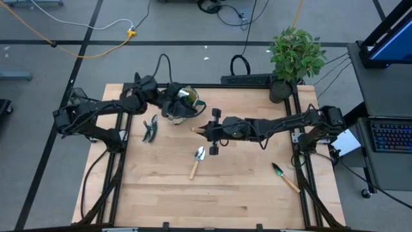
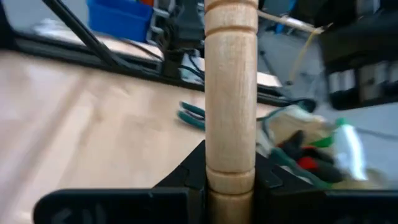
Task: Pick & Place Garden tools in Gardening bag
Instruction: Put the hand rake into the gardening bag
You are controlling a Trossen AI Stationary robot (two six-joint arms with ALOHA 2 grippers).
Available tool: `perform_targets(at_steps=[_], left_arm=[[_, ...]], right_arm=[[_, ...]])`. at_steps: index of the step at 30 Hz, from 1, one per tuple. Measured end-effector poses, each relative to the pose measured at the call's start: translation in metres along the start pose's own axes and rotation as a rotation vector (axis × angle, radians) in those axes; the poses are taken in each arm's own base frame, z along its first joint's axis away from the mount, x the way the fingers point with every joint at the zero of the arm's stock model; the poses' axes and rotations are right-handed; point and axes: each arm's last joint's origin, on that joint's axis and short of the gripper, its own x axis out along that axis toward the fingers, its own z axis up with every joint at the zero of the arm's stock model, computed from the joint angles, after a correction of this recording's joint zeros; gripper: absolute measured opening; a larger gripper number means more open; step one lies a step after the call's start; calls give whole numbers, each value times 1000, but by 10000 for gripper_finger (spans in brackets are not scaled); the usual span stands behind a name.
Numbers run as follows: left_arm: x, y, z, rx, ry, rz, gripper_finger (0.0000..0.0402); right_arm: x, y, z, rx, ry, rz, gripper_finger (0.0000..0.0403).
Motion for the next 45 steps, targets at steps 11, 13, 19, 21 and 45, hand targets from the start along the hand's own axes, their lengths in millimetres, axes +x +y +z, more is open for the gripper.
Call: perform_targets(at_steps=[11, 13, 19, 21, 45], left_arm=[[-1, -2, -2, 152, 91, -93, 154], [-1, -3, -2, 170, 103, -107, 154], [-1, -5, -2, 224, 108, -132, 154], [1, -8, -2, 266, 95, -151, 154], [18, -22, -2, 541, -144, -36, 154]], right_arm=[[3, -20, 6, 349, -121, 246, 41], [2, -24, 9, 386, -159, 275, 41], [1, -34, 18, 469, -260, 285, 41], [1, -36, 19, 492, -281, 282, 41], [-1, -56, 25, 625, -384, 184, 41]])
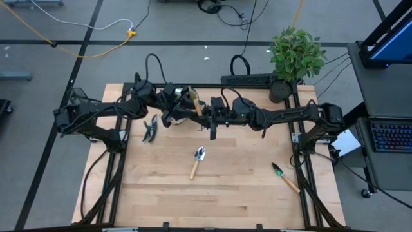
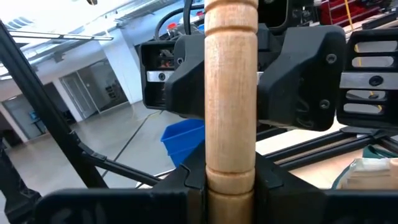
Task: Pick & Place Garden tools in Gardening bag
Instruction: Put the hand rake into the gardening bag
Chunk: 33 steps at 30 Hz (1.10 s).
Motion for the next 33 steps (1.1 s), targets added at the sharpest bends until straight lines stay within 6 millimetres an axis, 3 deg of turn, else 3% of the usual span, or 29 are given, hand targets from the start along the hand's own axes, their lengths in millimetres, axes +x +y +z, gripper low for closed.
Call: perform_targets(at_steps=[19, 33], left_arm=[[2, 2, 2, 2, -95, 172, 154], [5, -1, 1, -1, -97, 171, 154]], right_arm=[[0, -3, 1, 19, -12, -41, 41], [0, -5, -1, 61, -6, -91, 41]])
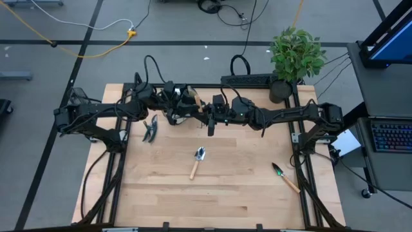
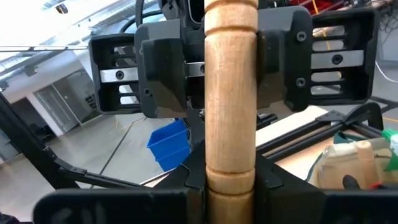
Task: Pick & Place Garden tools in Gardening bag
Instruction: Put the hand rake into the gardening bag
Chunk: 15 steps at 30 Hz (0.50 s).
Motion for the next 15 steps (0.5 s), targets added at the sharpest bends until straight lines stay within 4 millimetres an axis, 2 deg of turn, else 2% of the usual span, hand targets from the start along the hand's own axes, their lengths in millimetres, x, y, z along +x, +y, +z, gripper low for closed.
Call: perform_targets(at_steps=[11, 15], left_arm=[[2, -2, -1, 14, -17, 35, 153], [2, -1, -1, 9, -20, 43, 122]], right_arm=[[0, -1, 0, 11, -6, -22, 41], [0, -1, 0, 11, -5, -22, 41]])
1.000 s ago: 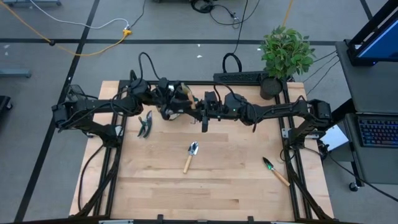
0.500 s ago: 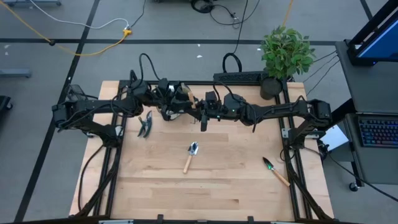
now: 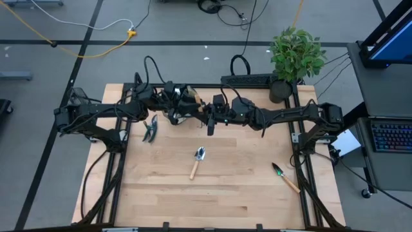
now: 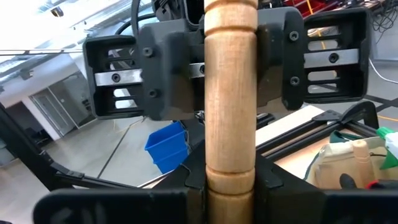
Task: Pick & Place Garden tools in Gardening bag
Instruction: Put the hand rake into the gardening bag
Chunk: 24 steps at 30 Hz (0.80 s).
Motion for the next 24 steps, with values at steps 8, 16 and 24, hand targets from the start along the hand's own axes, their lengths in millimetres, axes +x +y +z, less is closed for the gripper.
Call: perform_targets(at_steps=[8, 16, 24], left_arm=[[0, 0, 0, -8, 3, -2, 65], [-2, 5, -1, -1, 34, 12, 65], [-13, 22, 3, 20, 72, 94, 65]], right_arm=[[0, 0, 0, -8, 4, 0, 41], [0, -1, -2, -20, 23, -16, 66], [-1, -7, -12, -25, 119, -78, 138]])
